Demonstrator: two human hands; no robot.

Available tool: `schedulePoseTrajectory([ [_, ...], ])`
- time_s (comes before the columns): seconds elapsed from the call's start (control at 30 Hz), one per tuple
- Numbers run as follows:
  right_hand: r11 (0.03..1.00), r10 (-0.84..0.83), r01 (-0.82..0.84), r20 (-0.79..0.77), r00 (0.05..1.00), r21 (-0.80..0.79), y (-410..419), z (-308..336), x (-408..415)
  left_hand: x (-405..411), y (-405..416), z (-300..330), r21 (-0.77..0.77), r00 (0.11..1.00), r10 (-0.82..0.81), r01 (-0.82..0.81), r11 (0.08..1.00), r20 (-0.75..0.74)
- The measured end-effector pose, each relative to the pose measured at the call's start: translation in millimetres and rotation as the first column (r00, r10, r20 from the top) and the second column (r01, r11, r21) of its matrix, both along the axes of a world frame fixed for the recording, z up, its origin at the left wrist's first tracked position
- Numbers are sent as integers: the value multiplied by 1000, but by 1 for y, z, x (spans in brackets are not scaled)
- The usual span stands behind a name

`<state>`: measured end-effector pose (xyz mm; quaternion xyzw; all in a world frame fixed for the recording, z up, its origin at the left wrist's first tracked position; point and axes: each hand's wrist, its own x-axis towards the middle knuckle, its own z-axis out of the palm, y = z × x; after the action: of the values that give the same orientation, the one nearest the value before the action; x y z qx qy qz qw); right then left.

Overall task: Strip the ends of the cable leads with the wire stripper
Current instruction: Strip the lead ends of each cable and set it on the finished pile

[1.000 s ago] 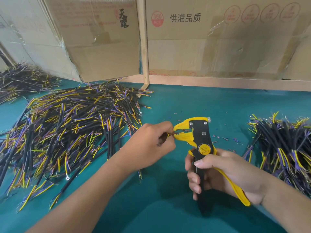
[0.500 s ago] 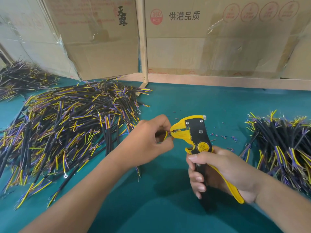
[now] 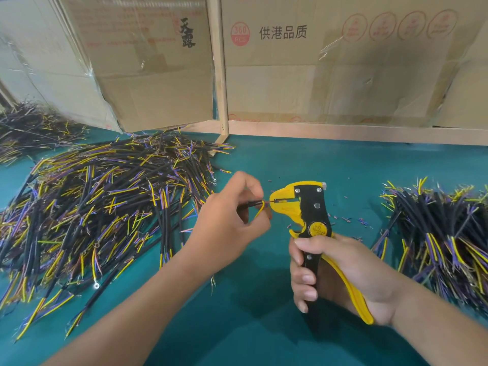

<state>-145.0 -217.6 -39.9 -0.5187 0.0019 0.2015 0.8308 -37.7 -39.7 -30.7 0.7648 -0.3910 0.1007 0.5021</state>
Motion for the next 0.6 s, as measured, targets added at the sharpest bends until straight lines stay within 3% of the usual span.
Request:
schedulePoseTrajectory([
  [0.33,999,21,-21,2,1000,32,-4,-2,1,4,2,-1,-68,965,-208,200,977,-161],
  [0.6,987,119,-122,41,992,101,-6,-2,-1,6,7,9,-234,818,-412,343,910,-402],
])
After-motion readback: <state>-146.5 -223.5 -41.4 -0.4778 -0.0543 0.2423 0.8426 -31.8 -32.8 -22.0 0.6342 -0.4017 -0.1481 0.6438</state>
